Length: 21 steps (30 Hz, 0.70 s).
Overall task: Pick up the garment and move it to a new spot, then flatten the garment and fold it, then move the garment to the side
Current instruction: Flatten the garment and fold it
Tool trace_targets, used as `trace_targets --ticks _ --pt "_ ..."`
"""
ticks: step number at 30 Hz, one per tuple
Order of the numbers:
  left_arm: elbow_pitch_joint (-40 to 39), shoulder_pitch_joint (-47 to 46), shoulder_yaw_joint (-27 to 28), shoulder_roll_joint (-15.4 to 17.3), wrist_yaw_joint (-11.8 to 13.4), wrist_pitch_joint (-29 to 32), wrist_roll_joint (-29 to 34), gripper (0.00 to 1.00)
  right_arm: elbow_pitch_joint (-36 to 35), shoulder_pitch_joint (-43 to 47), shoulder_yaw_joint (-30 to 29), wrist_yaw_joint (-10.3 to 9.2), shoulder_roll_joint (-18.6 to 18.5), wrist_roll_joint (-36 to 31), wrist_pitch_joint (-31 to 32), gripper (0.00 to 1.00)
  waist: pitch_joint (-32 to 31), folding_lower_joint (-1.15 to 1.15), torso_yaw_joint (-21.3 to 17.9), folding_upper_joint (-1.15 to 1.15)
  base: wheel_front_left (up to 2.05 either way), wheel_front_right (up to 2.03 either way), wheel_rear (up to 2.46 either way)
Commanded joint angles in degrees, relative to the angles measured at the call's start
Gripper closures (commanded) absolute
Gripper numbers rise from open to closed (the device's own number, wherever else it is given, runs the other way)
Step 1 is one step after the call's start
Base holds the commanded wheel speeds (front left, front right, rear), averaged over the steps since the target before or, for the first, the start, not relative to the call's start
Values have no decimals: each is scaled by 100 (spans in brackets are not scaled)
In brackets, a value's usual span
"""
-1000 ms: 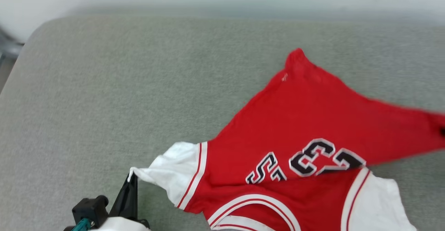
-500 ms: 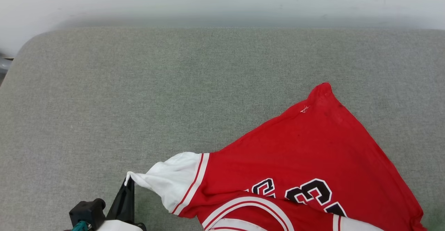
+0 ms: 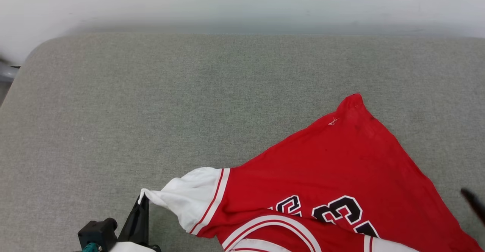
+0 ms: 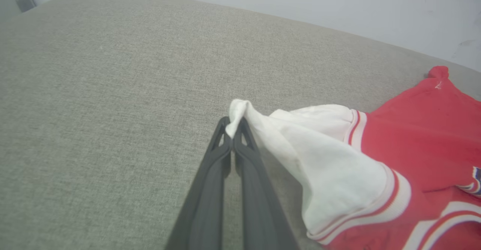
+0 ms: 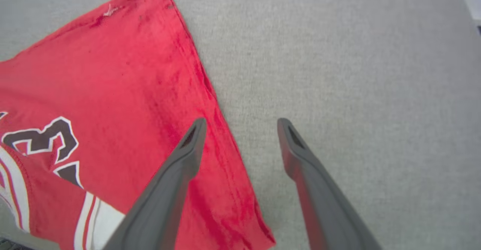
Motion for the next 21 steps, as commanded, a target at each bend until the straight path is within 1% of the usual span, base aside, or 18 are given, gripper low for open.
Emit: trace_targets --ticks 1,5,9,10,12,15,18,21 --pt "-49 -28 -23 14 34 -24 35 100 -244 -309 -168 -5 -115 -105 1 0 39 0 42 -1 0 0 0" --pt "-127 -160 -103 13 49 7 110 100 -600 -980 -234 -5 -311 -243 214 0 160 0 148 -1 0 0 0" --pt "-221 -317 -181 -22 45 37 172 100 -777 -1816 119 -5 -537 -236 676 0 350 0 282 -1 0 0 0" --pt "-221 -317 -181 -22 45 37 172 100 -777 -1816 119 -5 -537 -236 676 0 350 0 282 -1 0 0 0" --pt "-245 -418 -243 -56 21 37 200 100 -770 -2259 415 -5 -650 -241 1008 0 452 0 374 -1 0 0 0" --pt "-256 -551 -322 -94 -3 38 238 100 -560 -2888 1005 -5 -797 -159 1607 0 598 0 494 -1 0 0 0" --pt "-262 -684 -407 -131 -40 35 280 100 -277 -3500 1559 -5 -937 -100 2179 0 745 0 642 -1 0 0 0" --pt "-270 -803 -474 -185 -62 16 325 100 52 -4042 2042 -5 -985 -91 2589 0 902 0 782 -1 0 0 0"
